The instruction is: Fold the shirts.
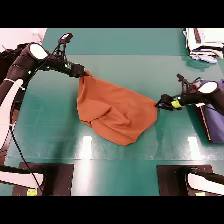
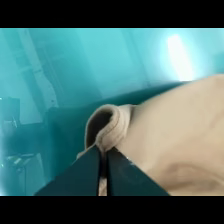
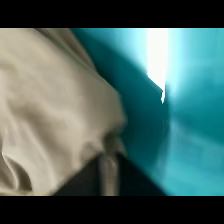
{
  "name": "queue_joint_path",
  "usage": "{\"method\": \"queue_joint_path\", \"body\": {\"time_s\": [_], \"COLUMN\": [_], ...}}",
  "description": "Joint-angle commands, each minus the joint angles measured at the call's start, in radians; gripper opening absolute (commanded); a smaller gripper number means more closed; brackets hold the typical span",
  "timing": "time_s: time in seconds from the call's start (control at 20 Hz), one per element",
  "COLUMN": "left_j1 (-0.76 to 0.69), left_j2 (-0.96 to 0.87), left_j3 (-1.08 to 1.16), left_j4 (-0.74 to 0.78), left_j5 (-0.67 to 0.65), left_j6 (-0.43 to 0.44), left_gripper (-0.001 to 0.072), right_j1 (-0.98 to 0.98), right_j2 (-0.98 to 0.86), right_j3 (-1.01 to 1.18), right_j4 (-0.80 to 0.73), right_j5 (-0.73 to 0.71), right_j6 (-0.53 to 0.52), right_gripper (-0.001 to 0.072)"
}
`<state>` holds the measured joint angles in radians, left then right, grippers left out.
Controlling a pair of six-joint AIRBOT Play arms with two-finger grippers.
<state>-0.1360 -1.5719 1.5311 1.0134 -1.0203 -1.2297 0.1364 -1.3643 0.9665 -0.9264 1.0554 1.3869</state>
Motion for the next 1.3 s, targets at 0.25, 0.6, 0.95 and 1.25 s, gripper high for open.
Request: {"method": "queue_joint_path", "body": {"time_s": [0.25,0.6,0.95,1.25], "left_j1": [0.001,0.001,0.001,0.001], "left_j2": [0.185,0.573,0.748,0.714], "left_j3": [0.07,0.32,0.5,0.442], "left_j4": [0.019,0.028,0.027,0.101], "left_j5": [-0.009,-0.004,0.028,-0.106], "left_j6": [-0.029,-0.027,-0.08,-0.083], "left_gripper": [0.0023,0.0023,0.0023,0.0023], "right_j1": [0.036,0.013,0.013,0.013], "right_j2": [0.092,0.486,0.692,0.598], "right_j3": [0.266,0.544,0.687,0.785], "right_j4": [0.005,-0.209,-0.401,-0.428], "right_j5": [-0.06,-0.011,0.073,0.174], "right_j6": [-0.046,-0.043,0.029,0.039], "right_gripper": [0.0014,0.0014,0.0013,0.0013]}}
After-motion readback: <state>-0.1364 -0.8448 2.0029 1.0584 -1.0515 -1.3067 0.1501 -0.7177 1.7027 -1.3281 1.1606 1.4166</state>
